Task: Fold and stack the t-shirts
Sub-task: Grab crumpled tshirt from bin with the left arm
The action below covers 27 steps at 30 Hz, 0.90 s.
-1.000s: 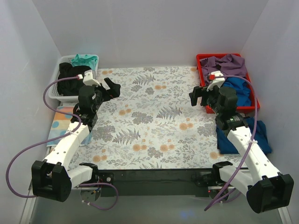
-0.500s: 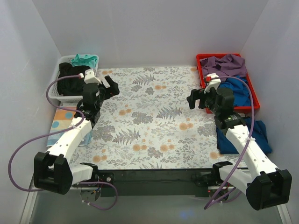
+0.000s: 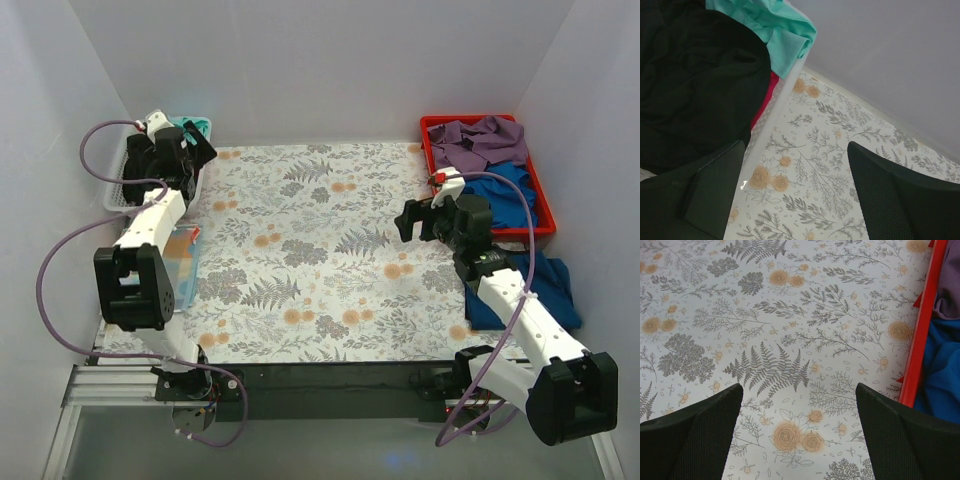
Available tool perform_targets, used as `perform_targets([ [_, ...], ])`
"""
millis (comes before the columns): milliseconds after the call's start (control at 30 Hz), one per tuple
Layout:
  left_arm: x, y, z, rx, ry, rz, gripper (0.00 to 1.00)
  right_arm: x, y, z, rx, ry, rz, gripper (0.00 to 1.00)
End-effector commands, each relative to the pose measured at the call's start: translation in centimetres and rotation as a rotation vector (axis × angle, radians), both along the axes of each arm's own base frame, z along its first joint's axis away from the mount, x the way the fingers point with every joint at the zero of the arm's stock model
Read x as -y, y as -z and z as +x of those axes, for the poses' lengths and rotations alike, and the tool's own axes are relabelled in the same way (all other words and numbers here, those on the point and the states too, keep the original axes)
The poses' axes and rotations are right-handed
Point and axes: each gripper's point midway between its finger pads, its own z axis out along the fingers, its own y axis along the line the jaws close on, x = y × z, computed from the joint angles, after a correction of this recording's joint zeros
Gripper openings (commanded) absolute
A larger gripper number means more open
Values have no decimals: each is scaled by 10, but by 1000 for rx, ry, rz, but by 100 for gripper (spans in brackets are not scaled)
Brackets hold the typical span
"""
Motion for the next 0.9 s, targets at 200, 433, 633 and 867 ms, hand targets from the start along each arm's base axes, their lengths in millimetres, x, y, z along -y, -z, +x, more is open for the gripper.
perform_targets([
  [200, -50, 75, 46, -148, -77, -89, 80, -3, 10, 19, -3, 40, 21, 98],
  [433, -74, 99, 52, -191, -131, -61, 79, -5, 24, 20, -29, 33, 13, 98],
  [633, -87, 110, 48, -214, -171, -46, 76, -7, 32, 19, -50, 23, 11, 98],
  [867, -95, 92, 45, -153, -186, -65, 73, -9, 36, 19, -63, 15, 11, 98],
])
